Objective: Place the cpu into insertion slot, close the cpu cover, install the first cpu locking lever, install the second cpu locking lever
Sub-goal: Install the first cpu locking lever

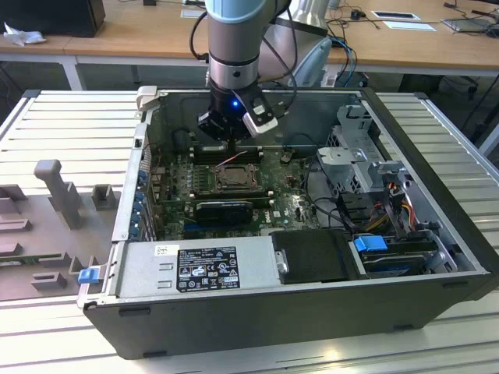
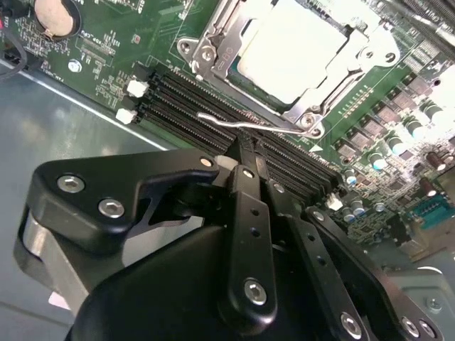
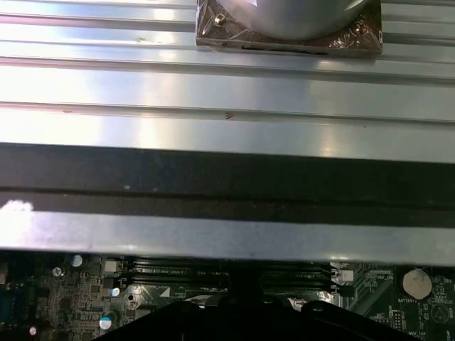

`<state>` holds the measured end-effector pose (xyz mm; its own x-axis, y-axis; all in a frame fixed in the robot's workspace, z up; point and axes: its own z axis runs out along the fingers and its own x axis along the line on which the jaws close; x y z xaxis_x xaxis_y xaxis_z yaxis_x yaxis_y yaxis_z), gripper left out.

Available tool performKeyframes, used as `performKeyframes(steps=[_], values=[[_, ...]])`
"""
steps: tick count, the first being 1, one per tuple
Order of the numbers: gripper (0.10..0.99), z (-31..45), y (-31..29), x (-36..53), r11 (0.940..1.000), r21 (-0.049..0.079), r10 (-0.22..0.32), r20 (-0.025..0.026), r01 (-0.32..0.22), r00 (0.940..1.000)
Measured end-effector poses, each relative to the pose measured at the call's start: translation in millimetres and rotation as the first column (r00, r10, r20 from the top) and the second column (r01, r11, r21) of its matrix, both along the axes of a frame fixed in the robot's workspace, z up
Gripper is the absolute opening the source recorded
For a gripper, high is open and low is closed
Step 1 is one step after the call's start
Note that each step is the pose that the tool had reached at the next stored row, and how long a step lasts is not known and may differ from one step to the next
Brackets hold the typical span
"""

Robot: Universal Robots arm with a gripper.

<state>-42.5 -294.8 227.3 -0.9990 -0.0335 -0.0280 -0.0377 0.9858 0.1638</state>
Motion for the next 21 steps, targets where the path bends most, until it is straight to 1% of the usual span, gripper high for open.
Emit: performKeyframes(steps=[2,3,5,6,14,21], values=[[0.106,0.0,-2.3,0.0,1.0000,0.000,0.000,0.0000,0.000,1.0000],[0.106,-0.2,-2.8,2.2,1.0000,0.000,0.000,0.0001,0.000,1.0000],[0.106,-2.4,-2.8,11.8,1.0000,0.000,0.001,0.0000,-0.001,1.0000],[0.106,-3.9,-2.7,13.5,1.0000,0.000,0.002,0.0000,-0.002,1.0000],[0.106,-13.3,-2.6,20.6,0.9999,0.000,0.013,0.0003,-0.013,0.9999],[0.106,-17.8,-2.6,22.8,0.9999,0.000,0.017,0.0003,-0.017,0.9999]])
